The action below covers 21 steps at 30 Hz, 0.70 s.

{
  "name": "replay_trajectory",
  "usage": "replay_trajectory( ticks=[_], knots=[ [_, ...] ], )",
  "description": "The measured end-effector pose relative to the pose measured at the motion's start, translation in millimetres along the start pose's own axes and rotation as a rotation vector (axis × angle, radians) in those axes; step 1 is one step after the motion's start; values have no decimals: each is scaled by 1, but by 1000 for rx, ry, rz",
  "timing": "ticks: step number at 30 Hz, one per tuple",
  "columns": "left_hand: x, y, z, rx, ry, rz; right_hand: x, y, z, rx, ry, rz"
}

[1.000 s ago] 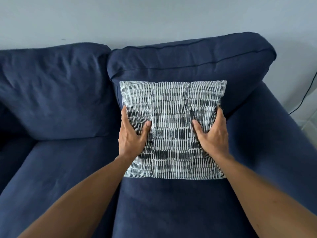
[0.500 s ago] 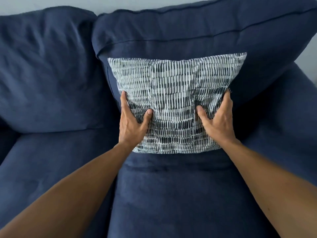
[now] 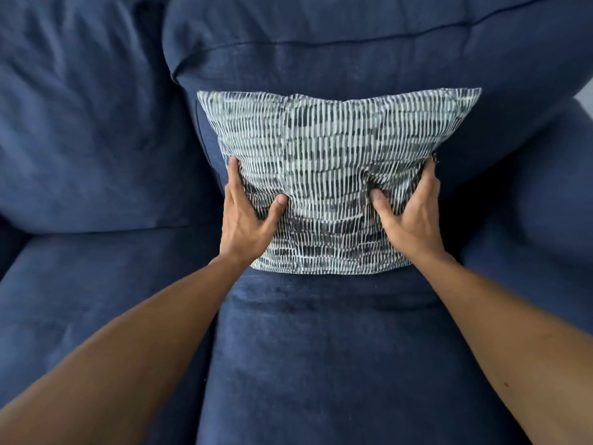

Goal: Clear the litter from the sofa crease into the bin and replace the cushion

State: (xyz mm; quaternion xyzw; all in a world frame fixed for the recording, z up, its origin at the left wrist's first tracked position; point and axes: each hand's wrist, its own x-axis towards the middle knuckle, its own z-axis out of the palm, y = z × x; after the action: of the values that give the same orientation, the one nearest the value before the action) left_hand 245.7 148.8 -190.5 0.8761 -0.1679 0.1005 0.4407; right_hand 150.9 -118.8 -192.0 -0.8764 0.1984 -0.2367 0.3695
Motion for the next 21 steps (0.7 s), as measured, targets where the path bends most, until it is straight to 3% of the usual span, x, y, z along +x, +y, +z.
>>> replay_trajectory(
  ticks=[6, 10, 21],
  knots=[
    [-5, 18, -25, 121, 18, -1, -7, -17, -24, -21, -67, 16],
    [-5, 40, -54, 204, 25, 31, -10, -40, -44, -161, -126, 69],
    [-7, 164, -171, 406, -123, 115, -6, -169, -163, -423, -250, -24]
  ],
)
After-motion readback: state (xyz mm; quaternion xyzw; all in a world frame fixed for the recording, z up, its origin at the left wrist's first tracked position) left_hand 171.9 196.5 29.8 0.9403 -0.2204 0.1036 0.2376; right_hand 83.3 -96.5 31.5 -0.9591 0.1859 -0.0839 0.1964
